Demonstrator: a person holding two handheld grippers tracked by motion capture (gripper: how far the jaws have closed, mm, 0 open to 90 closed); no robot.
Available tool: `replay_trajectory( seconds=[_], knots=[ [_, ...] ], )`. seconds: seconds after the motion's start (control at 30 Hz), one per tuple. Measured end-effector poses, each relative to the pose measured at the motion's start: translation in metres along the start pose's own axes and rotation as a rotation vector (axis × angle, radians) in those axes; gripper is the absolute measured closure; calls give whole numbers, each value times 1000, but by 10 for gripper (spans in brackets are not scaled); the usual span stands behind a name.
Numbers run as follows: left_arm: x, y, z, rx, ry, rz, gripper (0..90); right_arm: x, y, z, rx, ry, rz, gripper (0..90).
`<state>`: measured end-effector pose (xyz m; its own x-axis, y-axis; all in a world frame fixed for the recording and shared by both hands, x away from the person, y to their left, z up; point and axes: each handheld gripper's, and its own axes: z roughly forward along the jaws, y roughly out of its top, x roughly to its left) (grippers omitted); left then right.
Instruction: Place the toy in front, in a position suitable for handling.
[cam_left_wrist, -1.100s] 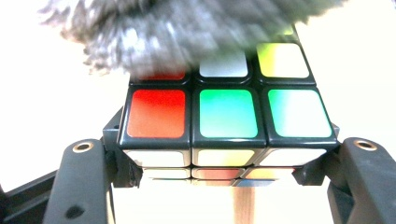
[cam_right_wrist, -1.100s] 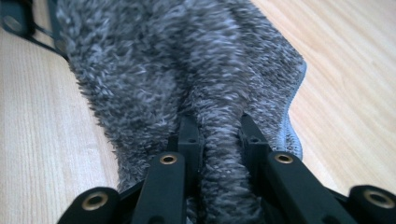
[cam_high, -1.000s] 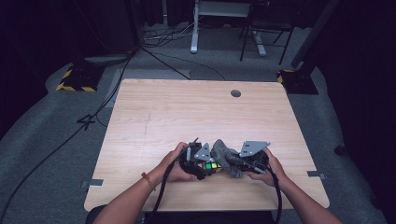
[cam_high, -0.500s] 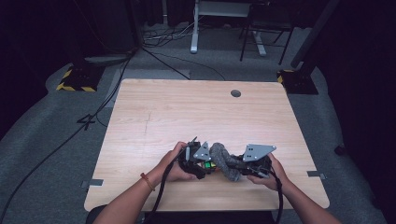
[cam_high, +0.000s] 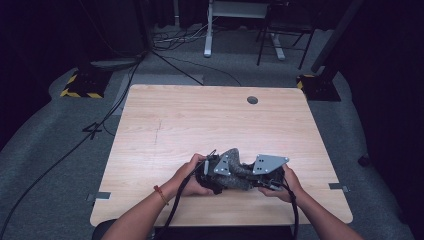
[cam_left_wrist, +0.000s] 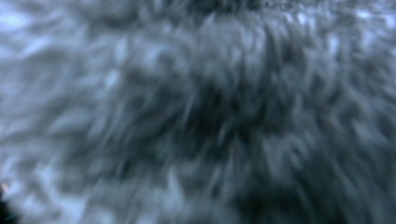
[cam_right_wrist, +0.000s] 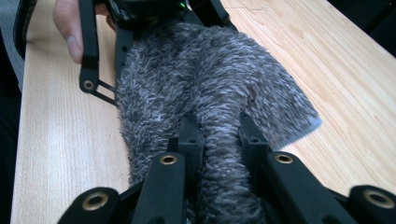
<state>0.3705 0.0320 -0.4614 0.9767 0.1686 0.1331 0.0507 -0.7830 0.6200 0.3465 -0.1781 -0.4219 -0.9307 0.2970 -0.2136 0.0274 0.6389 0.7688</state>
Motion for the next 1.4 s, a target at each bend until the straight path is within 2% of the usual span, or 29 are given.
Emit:
replay_trajectory(
  seconds=[0.07,0.13,0.2,0.27,0.4,0.43,0.53,0.67,0.83,1.0,1.17,1.27,1.3,1.4],
  knots=[
    [0,0,2,2,-5,-3,338,2,2,-1,-4,-7,-14,762],
    [-1,0,3,-3,-20,1,338,1,3,-1,-11,-7,-3,762],
    [-2,0,2,-17,-22,3,338,-1,2,2,8,-20,-3,762],
    [-3,1,1,-24,-23,13,338,-9,-3,1,3,-15,37,762],
    [-1,0,-2,-41,-30,3,338,-15,-10,0,18,-38,54,763],
    [-1,-1,-4,-45,-27,-2,338,-19,-17,0,25,-39,76,763],
    [0,-1,-7,-59,-26,-3,338,-20,-22,1,44,-46,75,763],
    [3,-1,-20,-113,-22,-27,338,-21,-29,3,70,-35,84,763],
    [4,-2,-25,-122,-9,-29,338,-19,-31,4,67,-10,95,763],
    [4,-4,-28,-118,-1,-23,338,-16,-36,6,93,-9,89,764],
    [5,-5,-34,-153,-4,-37,338,-22,-42,3,106,-18,122,763],
    [4,-3,-34,-144,3,-23,338,-23,-45,5,115,-12,130,763],
    [3,-3,-33,-132,4,-22,338,-23,-44,4,90,-9,135,763],
    [1,-2,-28,-102,1,-11,338,-22,-40,0,66,-19,130,763]
  ],
)
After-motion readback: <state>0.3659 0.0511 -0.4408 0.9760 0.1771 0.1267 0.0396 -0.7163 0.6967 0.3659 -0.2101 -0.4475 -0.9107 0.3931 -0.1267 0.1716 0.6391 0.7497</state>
